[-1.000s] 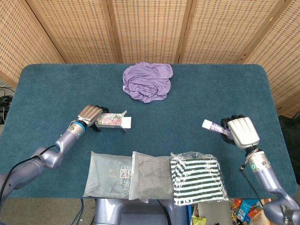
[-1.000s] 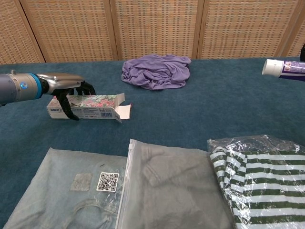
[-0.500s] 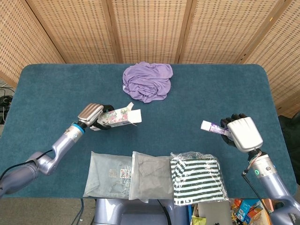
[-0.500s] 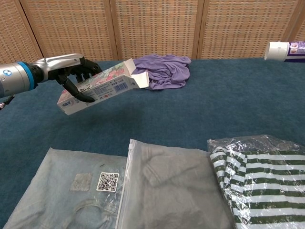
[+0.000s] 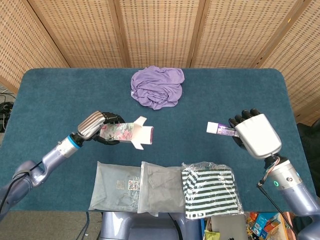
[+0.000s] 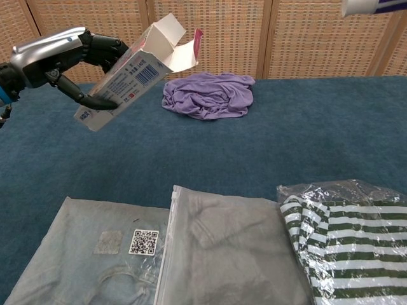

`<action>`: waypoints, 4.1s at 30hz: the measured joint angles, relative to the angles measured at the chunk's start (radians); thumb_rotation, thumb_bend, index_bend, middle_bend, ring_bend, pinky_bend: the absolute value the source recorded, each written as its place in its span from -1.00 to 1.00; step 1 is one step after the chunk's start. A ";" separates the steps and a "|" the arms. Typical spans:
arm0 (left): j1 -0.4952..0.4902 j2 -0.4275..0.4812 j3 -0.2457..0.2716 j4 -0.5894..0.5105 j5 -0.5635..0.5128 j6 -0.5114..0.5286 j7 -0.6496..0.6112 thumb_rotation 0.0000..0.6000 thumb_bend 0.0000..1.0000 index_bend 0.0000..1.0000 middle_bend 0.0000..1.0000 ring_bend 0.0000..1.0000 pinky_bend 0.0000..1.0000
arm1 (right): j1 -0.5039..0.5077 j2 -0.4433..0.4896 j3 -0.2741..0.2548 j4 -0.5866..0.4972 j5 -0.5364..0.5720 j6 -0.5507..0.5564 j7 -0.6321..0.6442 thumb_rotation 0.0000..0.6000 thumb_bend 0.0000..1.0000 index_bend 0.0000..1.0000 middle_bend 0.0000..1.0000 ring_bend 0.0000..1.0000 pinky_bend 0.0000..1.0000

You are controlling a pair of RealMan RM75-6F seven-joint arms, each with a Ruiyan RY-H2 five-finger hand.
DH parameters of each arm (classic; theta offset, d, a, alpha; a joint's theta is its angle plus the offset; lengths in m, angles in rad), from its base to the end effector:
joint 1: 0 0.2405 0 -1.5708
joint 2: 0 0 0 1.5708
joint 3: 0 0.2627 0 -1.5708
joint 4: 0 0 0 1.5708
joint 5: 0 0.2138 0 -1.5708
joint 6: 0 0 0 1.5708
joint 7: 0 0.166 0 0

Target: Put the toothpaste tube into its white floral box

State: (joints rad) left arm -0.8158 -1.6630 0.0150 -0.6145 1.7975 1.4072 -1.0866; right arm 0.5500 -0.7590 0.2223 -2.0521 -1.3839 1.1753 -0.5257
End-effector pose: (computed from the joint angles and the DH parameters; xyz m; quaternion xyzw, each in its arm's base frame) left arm -0.1739 0.4139 0.0296 -0.7157 -0.3634 -0.5759 0.1549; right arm -0.1228 -0.3146 0.2048 0.7529 -0.1233 0.3518 0.5424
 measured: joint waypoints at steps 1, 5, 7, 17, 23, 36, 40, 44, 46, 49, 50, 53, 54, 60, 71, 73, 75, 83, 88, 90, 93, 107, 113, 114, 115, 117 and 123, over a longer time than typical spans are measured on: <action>0.001 -0.007 0.003 0.016 0.005 0.022 -0.012 1.00 0.03 0.05 0.02 -0.07 0.05 | 0.004 0.016 0.005 -0.017 -0.002 -0.003 -0.009 1.00 0.60 0.15 0.21 -0.09 -0.06; 0.007 -0.022 0.008 0.046 0.010 0.106 -0.057 1.00 0.08 0.05 0.02 -0.07 0.05 | 0.011 0.070 0.017 -0.071 -0.016 -0.015 -0.016 1.00 0.60 0.15 0.21 -0.08 -0.06; 0.009 -0.020 0.009 0.048 0.009 0.133 -0.072 1.00 0.08 0.05 0.02 -0.07 0.05 | 0.012 0.097 0.022 -0.095 -0.029 -0.018 -0.019 1.00 0.60 0.15 0.21 -0.08 -0.06; -0.009 -0.002 0.009 0.036 -0.019 0.099 -0.063 1.00 0.08 0.07 0.02 -0.07 0.05 | 0.035 0.168 0.063 -0.143 -0.045 -0.035 -0.026 1.00 0.60 0.15 0.22 -0.08 -0.06; -0.042 -0.038 0.005 0.036 -0.033 0.057 -0.026 1.00 0.08 0.07 0.02 -0.07 0.05 | 0.081 0.199 0.099 -0.171 -0.019 -0.073 -0.077 1.00 0.61 0.15 0.22 -0.07 -0.06; -0.114 -0.070 -0.030 0.009 -0.081 -0.026 0.016 1.00 0.08 0.07 0.02 -0.07 0.05 | 0.289 0.147 0.150 -0.204 0.232 -0.229 -0.308 1.00 0.66 0.17 0.23 -0.05 -0.06; -0.133 -0.076 -0.041 0.003 -0.096 -0.058 0.027 1.00 0.08 0.07 0.02 -0.07 0.06 | 0.353 0.093 0.143 -0.197 0.306 -0.251 -0.386 1.00 0.66 0.17 0.23 -0.05 -0.06; -0.150 -0.094 -0.053 0.003 -0.111 -0.072 0.042 1.00 0.08 0.08 0.02 -0.07 0.06 | 0.411 0.040 0.131 -0.185 0.371 -0.247 -0.460 1.00 0.66 0.17 0.24 -0.05 -0.06; -0.154 -0.097 -0.051 0.002 -0.110 -0.074 0.044 1.00 0.08 0.09 0.02 -0.07 0.06 | 0.434 0.010 0.123 -0.178 0.397 -0.227 -0.494 1.00 0.66 0.18 0.24 -0.04 -0.06; -0.159 -0.103 -0.047 -0.003 -0.106 -0.072 0.049 1.00 0.08 0.09 0.02 -0.07 0.06 | 0.461 -0.015 0.111 -0.168 0.433 -0.207 -0.531 1.00 0.66 0.18 0.24 -0.04 -0.06; -0.161 -0.105 -0.047 -0.004 -0.107 -0.073 0.051 1.00 0.08 0.09 0.02 -0.07 0.06 | 0.469 -0.021 0.107 -0.166 0.443 -0.204 -0.541 1.00 0.66 0.18 0.24 -0.04 -0.06; -0.167 -0.109 -0.049 -0.007 -0.111 -0.076 0.054 1.00 0.08 0.09 0.02 -0.07 0.06 | 0.492 -0.033 0.093 -0.161 0.469 -0.195 -0.574 1.00 0.66 0.18 0.24 -0.04 -0.06; -0.169 -0.111 -0.050 -0.007 -0.112 -0.077 0.055 1.00 0.08 0.09 0.02 -0.07 0.06 | 0.497 -0.034 0.088 -0.160 0.473 -0.194 -0.585 1.00 0.66 0.18 0.24 -0.04 -0.06; -0.172 -0.112 -0.052 -0.008 -0.118 -0.080 0.059 1.00 0.08 0.09 0.02 -0.07 0.06 | 0.525 -0.039 0.054 -0.165 0.494 -0.173 -0.629 1.00 0.66 0.18 0.24 -0.04 -0.06; -0.182 -0.102 -0.059 -0.033 -0.131 -0.093 0.056 1.00 0.08 0.10 0.02 -0.07 0.07 | 0.539 -0.035 0.003 -0.163 0.476 -0.142 -0.677 1.00 0.66 0.19 0.24 -0.02 -0.05; -0.189 -0.100 -0.062 -0.044 -0.135 -0.103 0.057 1.00 0.08 0.09 0.02 -0.07 0.07 | 0.544 -0.041 0.000 -0.171 0.471 -0.137 -0.681 1.00 0.66 0.19 0.25 -0.02 -0.05; -0.195 -0.096 -0.066 -0.058 -0.138 -0.114 0.060 1.00 0.08 0.09 0.02 -0.07 0.07 | 0.548 -0.046 -0.002 -0.176 0.469 -0.132 -0.684 1.00 0.66 0.19 0.25 -0.02 -0.05; -0.212 -0.089 -0.072 -0.092 -0.142 -0.135 0.091 1.00 0.08 0.09 0.02 -0.07 0.07 | 0.577 -0.074 -0.012 -0.174 0.475 -0.124 -0.716 1.00 0.66 0.19 0.24 -0.02 -0.04; -0.217 -0.085 -0.072 -0.104 -0.143 -0.147 0.100 1.00 0.08 0.11 0.02 -0.06 0.08 | 0.594 -0.090 -0.022 -0.163 0.484 -0.117 -0.744 1.00 0.66 0.19 0.24 -0.02 0.02; -0.220 -0.083 -0.074 -0.109 -0.145 -0.150 0.104 1.00 0.08 0.12 0.02 -0.05 0.08 | 0.598 -0.092 -0.026 -0.159 0.484 -0.113 -0.760 1.00 0.66 0.19 0.23 -0.02 0.02; -0.223 -0.079 -0.074 -0.117 -0.145 -0.157 0.110 1.00 0.08 0.12 0.02 -0.05 0.09 | 0.608 -0.092 -0.035 -0.154 0.485 -0.106 -0.799 1.00 0.66 0.19 0.22 -0.02 0.02; -0.243 -0.075 -0.091 -0.163 -0.161 -0.193 0.132 1.00 0.08 0.12 0.02 -0.05 0.09 | 0.641 -0.095 -0.077 -0.166 0.454 -0.063 -0.942 1.00 -1.00 -0.99 -1.00 -0.96 -0.71; -0.249 -0.092 -0.109 -0.171 -0.182 -0.209 0.138 1.00 0.08 0.12 0.02 -0.05 0.09 | 0.627 -0.115 -0.088 -0.195 0.419 0.058 -1.056 1.00 -1.00 -1.00 -1.00 -1.00 -1.00; -0.249 -0.094 -0.110 -0.170 -0.183 -0.209 0.138 1.00 0.08 0.12 0.02 -0.05 0.09 | 0.624 -0.118 -0.088 -0.202 0.419 0.075 -1.068 1.00 -1.00 -1.00 -1.00 -1.00 -1.00; -0.248 -0.096 -0.111 -0.169 -0.184 -0.209 0.137 1.00 0.08 0.12 0.02 -0.05 0.09 | 0.620 -0.122 -0.087 -0.210 0.419 0.095 -1.081 1.00 -1.00 -1.00 -1.00 -1.00 -1.00; -0.247 -0.098 -0.111 -0.166 -0.185 -0.209 0.137 1.00 0.08 0.12 0.02 -0.05 0.09 | 0.613 -0.124 -0.083 -0.218 0.418 0.118 -1.091 1.00 -1.00 -1.00 -1.00 -1.00 -1.00; -0.236 -0.084 -0.100 -0.146 -0.180 -0.208 0.156 1.00 0.08 0.12 0.02 -0.05 0.09 | 0.579 -0.098 -0.067 -0.192 0.420 0.141 -1.013 1.00 -1.00 -1.00 -1.00 -1.00 -1.00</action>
State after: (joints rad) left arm -1.0518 -1.7472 -0.0851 -0.7604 1.6172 1.1994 -0.9305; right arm 1.1295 -0.8573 0.1553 -2.2438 -0.9642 1.3159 -1.5392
